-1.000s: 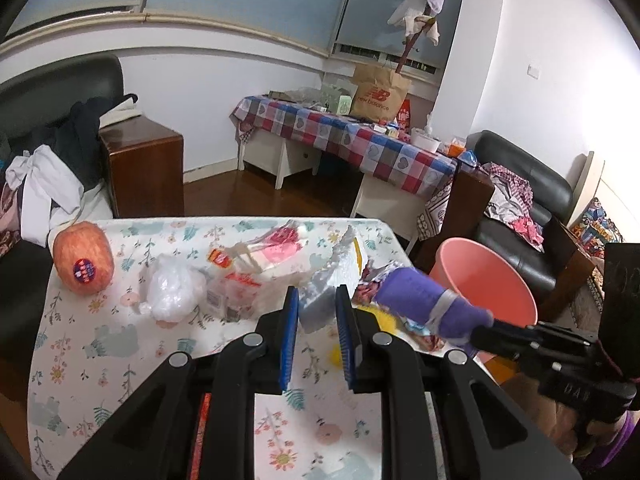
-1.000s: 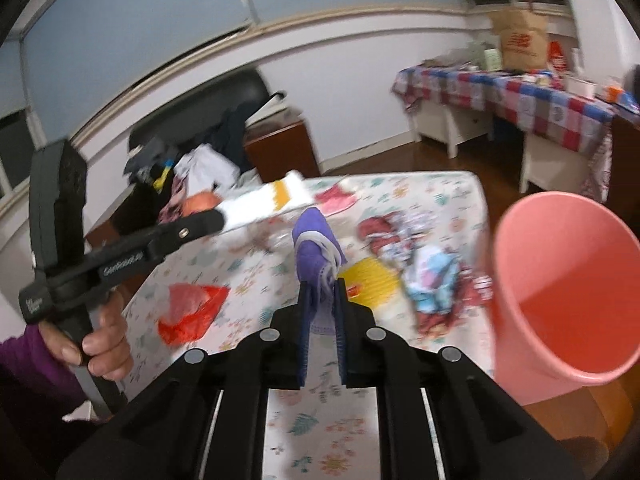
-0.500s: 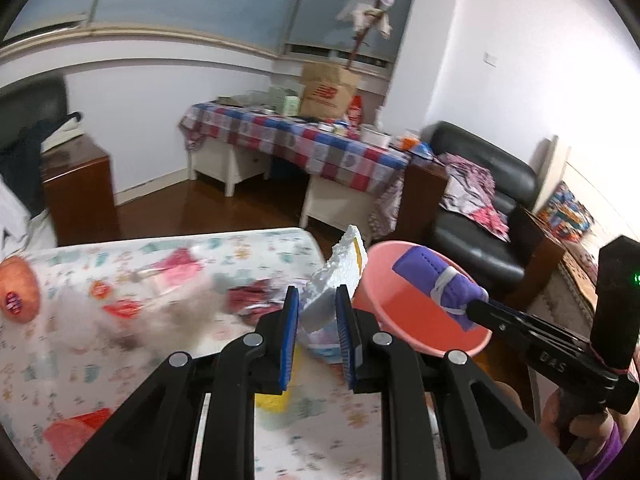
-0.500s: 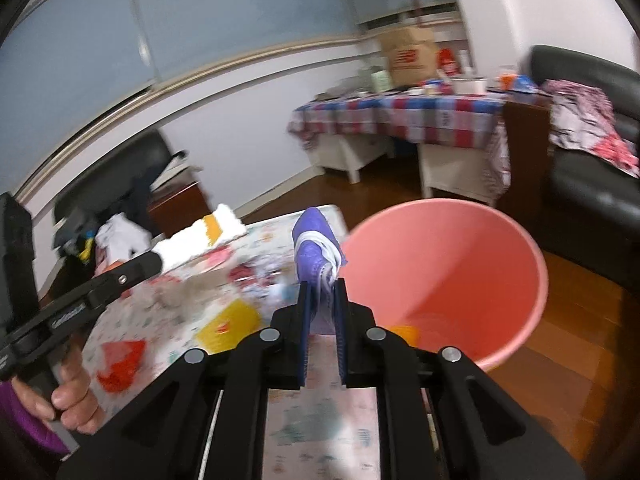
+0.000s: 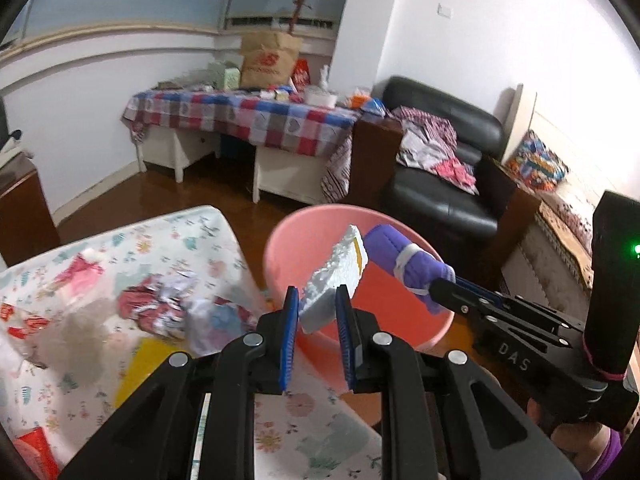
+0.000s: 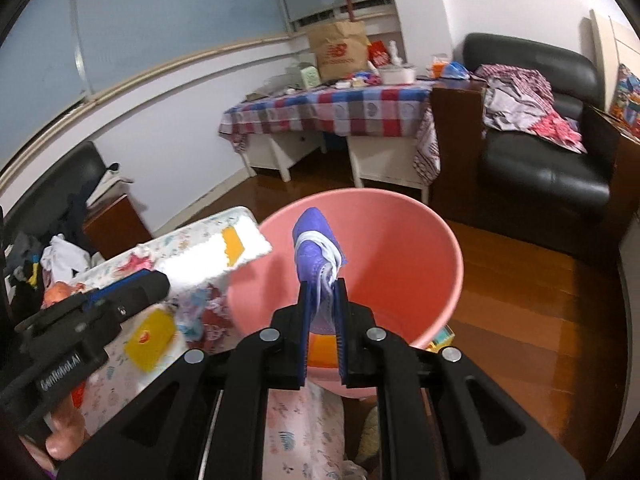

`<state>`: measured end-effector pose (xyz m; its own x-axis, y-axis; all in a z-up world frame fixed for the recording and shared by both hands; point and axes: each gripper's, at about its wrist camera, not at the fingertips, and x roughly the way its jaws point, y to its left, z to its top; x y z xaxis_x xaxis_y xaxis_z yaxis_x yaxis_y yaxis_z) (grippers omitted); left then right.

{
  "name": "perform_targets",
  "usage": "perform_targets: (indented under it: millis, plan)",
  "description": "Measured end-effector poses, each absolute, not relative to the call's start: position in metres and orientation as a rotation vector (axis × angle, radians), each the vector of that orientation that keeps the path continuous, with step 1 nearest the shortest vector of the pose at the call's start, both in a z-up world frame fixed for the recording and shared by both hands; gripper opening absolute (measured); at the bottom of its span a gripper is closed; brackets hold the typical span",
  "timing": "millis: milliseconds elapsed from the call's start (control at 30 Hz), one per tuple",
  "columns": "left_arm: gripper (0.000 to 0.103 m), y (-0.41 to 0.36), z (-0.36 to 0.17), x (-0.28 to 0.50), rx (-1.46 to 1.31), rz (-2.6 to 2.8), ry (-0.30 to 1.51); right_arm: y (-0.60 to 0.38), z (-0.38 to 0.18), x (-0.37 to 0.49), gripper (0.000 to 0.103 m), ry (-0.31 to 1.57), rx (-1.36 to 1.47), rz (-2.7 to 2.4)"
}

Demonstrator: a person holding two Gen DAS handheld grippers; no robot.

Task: Collect trash
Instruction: 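Carry the foil and purple cloth over the bucket and open both tools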

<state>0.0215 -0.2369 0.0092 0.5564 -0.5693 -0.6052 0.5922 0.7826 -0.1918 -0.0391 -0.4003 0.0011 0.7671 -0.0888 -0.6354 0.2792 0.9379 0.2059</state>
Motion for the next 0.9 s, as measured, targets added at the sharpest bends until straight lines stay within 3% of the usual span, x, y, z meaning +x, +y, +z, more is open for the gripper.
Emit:
perform_targets:
  millis: [367, 800, 900]
  plan:
    - [0.018, -0.280, -0.029, 0.030, 0.122, -0.697, 0.813, -0.414, -0.022, -0.032, 0.012, 0.741, 0.308, -0.271]
    - [0.019, -0.295, -0.038, 0.032, 0.142, -0.724, 0.843, -0.418, -0.028, -0.025, 0.012, 0.774, 0.315, -0.281]
    - [0.025, -0.294, -0.036, 0.032, 0.130, -0.728, 0.836, -0.420, -0.029, -0.024, 0.012, 0.780, 0.323, -0.284]
